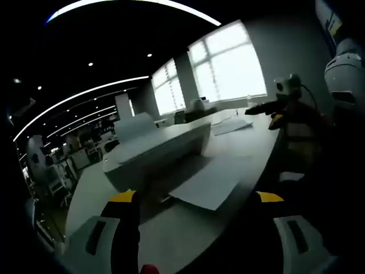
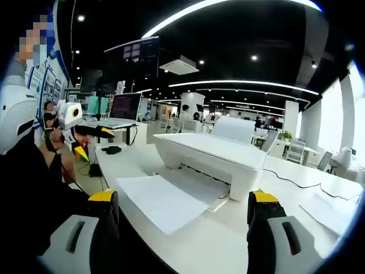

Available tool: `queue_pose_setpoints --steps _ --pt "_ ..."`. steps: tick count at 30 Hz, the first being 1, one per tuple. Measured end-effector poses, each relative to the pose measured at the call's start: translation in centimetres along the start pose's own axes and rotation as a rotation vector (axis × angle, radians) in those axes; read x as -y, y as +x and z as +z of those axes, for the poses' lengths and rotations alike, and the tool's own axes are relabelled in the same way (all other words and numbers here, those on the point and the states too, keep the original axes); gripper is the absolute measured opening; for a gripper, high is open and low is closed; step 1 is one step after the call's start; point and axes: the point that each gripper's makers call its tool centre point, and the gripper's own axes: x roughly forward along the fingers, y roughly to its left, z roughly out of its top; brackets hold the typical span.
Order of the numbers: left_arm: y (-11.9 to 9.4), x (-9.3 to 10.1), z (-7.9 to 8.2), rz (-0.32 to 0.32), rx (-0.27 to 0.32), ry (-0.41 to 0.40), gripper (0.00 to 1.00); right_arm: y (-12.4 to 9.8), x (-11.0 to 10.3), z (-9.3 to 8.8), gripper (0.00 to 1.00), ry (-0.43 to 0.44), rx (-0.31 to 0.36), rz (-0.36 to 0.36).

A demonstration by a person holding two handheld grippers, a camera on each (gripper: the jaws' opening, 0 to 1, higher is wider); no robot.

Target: Remove the paper from the printer output slot and place it on top of the printer

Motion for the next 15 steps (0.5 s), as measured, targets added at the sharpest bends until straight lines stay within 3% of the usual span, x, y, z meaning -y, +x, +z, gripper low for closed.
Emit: queue_pose_setpoints --steps 15 --pt "0.12 -0.04 -0.20 0.012 -0.011 0.010 0.84 -0.06 -0.14 0.18 0.89 -0.003 0.005 0.001"
